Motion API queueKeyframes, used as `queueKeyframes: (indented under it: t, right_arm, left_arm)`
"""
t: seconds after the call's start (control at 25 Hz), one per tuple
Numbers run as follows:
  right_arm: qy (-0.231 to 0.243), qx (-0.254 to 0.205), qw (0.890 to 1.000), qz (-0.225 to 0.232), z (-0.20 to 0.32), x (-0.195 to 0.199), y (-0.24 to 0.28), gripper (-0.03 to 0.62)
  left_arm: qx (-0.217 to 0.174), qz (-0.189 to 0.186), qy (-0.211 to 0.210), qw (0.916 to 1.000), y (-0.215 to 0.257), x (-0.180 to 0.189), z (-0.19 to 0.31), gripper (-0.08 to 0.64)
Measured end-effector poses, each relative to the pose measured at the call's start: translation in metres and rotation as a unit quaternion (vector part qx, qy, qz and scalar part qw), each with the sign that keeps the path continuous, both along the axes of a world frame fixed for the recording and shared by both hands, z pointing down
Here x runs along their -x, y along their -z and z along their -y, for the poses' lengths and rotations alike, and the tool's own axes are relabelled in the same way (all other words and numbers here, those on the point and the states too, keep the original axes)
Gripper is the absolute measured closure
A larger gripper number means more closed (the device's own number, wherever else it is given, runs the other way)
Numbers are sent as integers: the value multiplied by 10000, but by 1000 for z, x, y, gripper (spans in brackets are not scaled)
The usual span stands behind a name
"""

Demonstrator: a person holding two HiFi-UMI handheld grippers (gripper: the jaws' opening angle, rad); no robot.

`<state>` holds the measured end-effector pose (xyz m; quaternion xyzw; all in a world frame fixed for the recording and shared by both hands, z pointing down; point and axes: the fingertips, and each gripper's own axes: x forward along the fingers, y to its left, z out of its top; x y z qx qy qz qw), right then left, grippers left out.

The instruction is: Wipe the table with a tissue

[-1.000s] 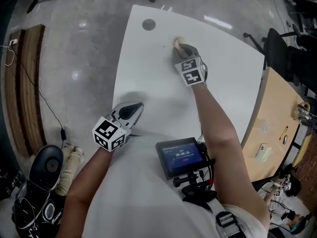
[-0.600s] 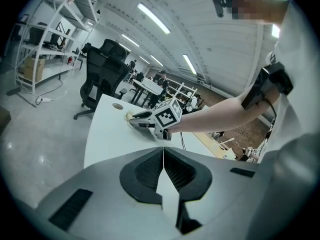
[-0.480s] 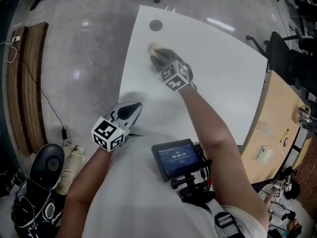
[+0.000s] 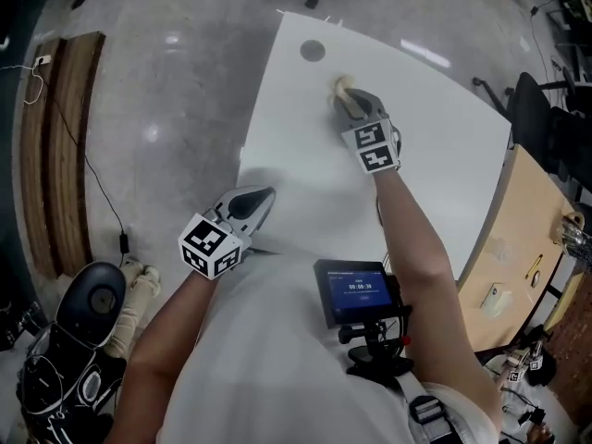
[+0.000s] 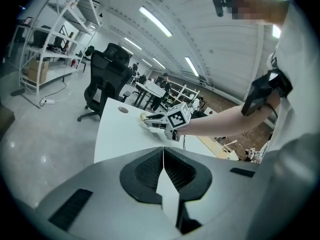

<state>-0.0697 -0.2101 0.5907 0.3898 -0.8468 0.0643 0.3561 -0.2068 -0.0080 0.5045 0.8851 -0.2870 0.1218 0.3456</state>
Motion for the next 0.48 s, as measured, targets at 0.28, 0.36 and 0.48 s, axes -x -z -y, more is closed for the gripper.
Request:
queueKeyframes:
  t: [0.28, 0.36, 0.48]
  right_arm:
    - [-1769, 195, 9840, 20, 14, -135, -14, 503]
    - [-1964, 331, 9799, 92, 14, -149, -20, 503]
    - [-1627, 336, 9861, -22, 12, -126, -22, 505]
  left_arm:
    - [45, -12, 37, 10000, -4, 4, -4, 552]
    - [51, -7, 38, 10000, -6, 6, -4, 552]
    - [53, -1, -2, 10000, -7, 6, -5, 552]
